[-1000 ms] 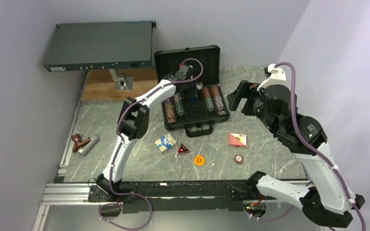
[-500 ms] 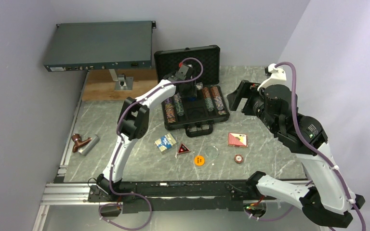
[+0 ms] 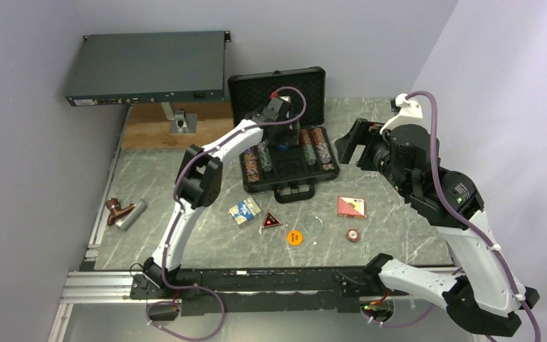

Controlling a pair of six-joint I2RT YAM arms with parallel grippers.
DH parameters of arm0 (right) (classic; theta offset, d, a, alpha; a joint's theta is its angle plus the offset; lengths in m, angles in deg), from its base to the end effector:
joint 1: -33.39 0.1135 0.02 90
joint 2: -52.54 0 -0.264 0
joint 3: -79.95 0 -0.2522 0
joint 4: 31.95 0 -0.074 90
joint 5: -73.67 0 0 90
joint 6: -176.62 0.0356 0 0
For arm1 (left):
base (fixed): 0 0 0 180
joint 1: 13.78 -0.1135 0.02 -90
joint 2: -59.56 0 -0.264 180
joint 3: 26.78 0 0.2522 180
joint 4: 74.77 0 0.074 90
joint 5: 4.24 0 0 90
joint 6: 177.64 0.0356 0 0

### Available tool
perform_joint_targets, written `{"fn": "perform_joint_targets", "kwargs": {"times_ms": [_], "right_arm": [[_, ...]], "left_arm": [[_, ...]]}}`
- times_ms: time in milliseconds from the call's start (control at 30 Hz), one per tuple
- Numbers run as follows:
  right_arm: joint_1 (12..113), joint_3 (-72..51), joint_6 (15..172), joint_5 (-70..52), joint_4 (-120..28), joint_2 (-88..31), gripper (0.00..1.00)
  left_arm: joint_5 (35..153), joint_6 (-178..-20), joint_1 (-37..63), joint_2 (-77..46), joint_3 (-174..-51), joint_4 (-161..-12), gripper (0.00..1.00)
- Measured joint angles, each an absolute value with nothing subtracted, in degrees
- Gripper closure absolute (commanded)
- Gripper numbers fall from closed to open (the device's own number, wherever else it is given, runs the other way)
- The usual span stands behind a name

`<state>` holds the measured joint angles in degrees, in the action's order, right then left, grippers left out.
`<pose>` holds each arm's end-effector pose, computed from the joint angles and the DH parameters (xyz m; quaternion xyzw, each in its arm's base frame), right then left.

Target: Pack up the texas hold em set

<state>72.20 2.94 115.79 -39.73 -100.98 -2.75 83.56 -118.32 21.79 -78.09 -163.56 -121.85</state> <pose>0.1170 0.0760 0.4783 0.0460 0.8153 0.1699 0.5516 0.4406 -0.3134 0.2062 0.0329 0.9327 -0.1810 0.3102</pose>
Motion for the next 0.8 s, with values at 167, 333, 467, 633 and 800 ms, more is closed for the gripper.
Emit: {"fn": "perform_joint_targets", "kwargs": {"times_ms": [167,333,467,633,800], "right_arm": [[72.2,3.1,115.8,-39.5,-101.0,-2.9,0.13],[72.2,3.1,115.8,-39.3,-101.0,-2.9,0.13],[72.2,3.1,115.8,-39.3,-101.0,-2.9,0.13],[72.2,3.2,115.6,-39.2,-101.0,-3.2,0.13],[72.2,3.3,115.4,-38.7,-101.0,-3.2,0.12]], "left_arm": [[84.2,-118.5,21.8,-77.5,-162.6,-121.2,0.17],[84.5,-118.4,21.8,-75.1,-159.3,-120.7,0.17],[84.4,-117.3,21.8,-71.6,-157.3,-121.0,0.16],[84.4,-115.5,21.9,-65.7,-155.8,-121.4,0.17],[84.3,-114.2,22.0,-58.0,-153.6,-122.7,0.17]]}}
